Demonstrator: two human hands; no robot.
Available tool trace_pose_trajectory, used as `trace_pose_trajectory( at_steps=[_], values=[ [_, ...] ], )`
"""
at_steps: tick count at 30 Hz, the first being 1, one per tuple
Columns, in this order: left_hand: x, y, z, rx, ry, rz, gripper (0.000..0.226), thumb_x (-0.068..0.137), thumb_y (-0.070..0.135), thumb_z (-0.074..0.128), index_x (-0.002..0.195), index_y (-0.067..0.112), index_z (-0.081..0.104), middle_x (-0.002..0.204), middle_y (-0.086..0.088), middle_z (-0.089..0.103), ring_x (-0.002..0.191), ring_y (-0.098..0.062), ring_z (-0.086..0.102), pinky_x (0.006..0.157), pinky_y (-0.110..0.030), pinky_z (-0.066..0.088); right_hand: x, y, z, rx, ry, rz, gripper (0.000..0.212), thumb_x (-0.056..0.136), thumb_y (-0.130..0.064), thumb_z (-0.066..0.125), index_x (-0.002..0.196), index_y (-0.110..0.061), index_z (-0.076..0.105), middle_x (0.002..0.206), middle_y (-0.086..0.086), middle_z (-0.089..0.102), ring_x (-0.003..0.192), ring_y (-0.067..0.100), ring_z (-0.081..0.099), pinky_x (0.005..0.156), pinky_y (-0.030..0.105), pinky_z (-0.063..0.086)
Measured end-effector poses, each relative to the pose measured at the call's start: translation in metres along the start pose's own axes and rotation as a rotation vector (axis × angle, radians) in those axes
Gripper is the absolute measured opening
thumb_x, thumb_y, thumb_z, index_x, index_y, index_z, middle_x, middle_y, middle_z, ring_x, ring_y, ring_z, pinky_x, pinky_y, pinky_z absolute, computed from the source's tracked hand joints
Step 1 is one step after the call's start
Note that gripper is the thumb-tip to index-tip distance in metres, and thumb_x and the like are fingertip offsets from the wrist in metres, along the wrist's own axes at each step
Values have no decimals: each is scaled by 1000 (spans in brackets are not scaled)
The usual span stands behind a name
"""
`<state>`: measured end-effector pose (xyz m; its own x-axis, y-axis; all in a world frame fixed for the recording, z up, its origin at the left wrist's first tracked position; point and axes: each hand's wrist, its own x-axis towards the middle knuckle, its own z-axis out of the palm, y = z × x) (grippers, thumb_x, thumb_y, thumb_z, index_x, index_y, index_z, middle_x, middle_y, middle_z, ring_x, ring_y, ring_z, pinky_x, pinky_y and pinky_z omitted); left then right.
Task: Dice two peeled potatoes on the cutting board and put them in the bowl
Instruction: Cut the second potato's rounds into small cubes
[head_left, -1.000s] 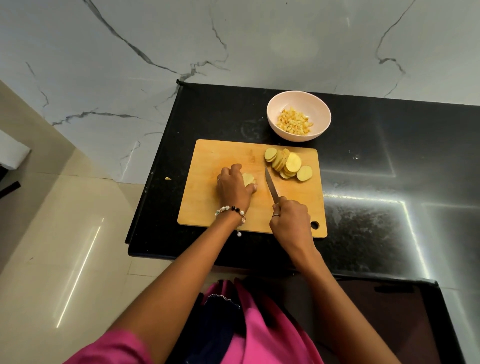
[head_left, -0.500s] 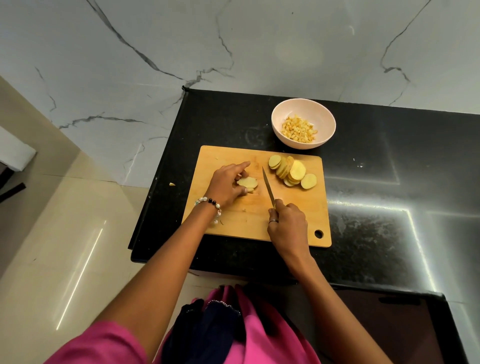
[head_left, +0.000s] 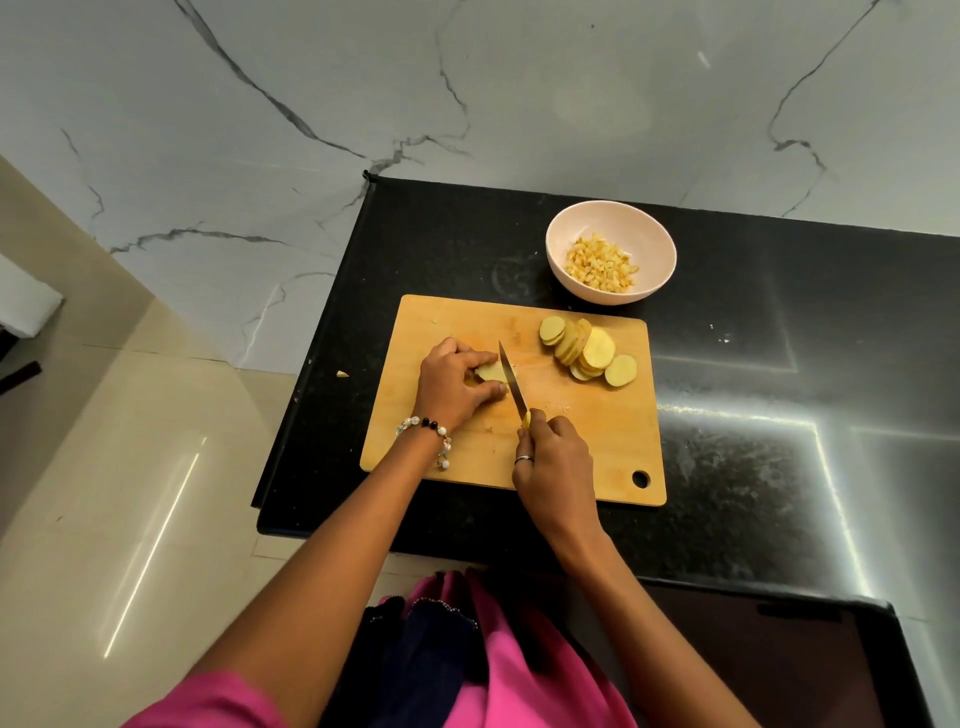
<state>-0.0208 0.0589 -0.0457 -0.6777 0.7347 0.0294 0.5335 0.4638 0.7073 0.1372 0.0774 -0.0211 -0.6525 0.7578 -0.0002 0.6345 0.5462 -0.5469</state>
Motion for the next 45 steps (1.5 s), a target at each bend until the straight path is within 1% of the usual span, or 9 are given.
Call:
trace_pose_trajectory(
  at_steps=[6,11,15,20,23,25,30,35,45],
  values=[
    [3,1,-3,-15,-12,-12,47,67,28,83,111,16,70,96,2,57,83,-11,53,75,-19,46,-1,-11,8,-200,-114,39,48,94,-1,38,142,5,32,121,24,51,87,40,60,70,41,47],
    [3,-1,-1,-27,-14,5,47,67,28,83,110,13,70,96,-3,58,86,-16,54,81,-29,49,8,-27,20,-355,-66,21,51,66,10,69,115,18,56,77,25,61,38,30,54,33,28,39],
    [0,-4,3,-20,9,30,44,70,29,81,110,12,71,94,-4,57,90,-20,53,81,-33,47,0,-23,17,-380,-75,-20,54,60,11,72,112,18,59,70,21,60,33,27,50,30,25,33],
    [-2,-6,6,-25,37,38,43,71,28,80,109,10,71,95,-6,56,92,-22,51,82,-34,47,-34,-11,15,-391,-122,7,62,60,8,70,119,17,54,75,20,61,40,27,53,34,29,38],
    [-3,-7,5,-34,34,36,44,71,28,80,111,11,70,96,-6,56,94,-22,52,84,-34,47,-31,-10,7,-300,-151,11,57,85,-1,46,140,8,33,107,21,59,80,37,61,64,38,46],
    [-3,-8,4,-37,32,32,45,71,27,80,113,13,69,98,-4,56,95,-21,52,85,-30,46,-23,-7,1,-199,-119,13,52,91,-5,37,142,3,31,111,20,59,92,36,58,73,38,43],
    [-3,-9,1,-30,-1,34,51,72,30,79,118,15,66,102,-1,54,99,-15,49,84,-18,37,-2,-4,0,-148,-27,24,47,93,-8,41,138,3,38,104,19,62,89,35,58,66,34,36],
    [-4,-8,0,-28,-1,36,53,70,32,80,119,17,66,103,-1,54,99,-14,49,84,-17,36,8,-2,3,-206,-98,22,46,92,-6,39,137,3,38,109,20,61,94,37,57,72,39,42],
    [-4,-5,4,-38,21,29,48,71,30,80,115,14,68,100,-6,54,99,-22,50,88,-31,44,4,-5,9,-366,-143,-55,53,93,-2,31,144,7,19,114,23,56,86,37,60,64,33,36]
  ],
)
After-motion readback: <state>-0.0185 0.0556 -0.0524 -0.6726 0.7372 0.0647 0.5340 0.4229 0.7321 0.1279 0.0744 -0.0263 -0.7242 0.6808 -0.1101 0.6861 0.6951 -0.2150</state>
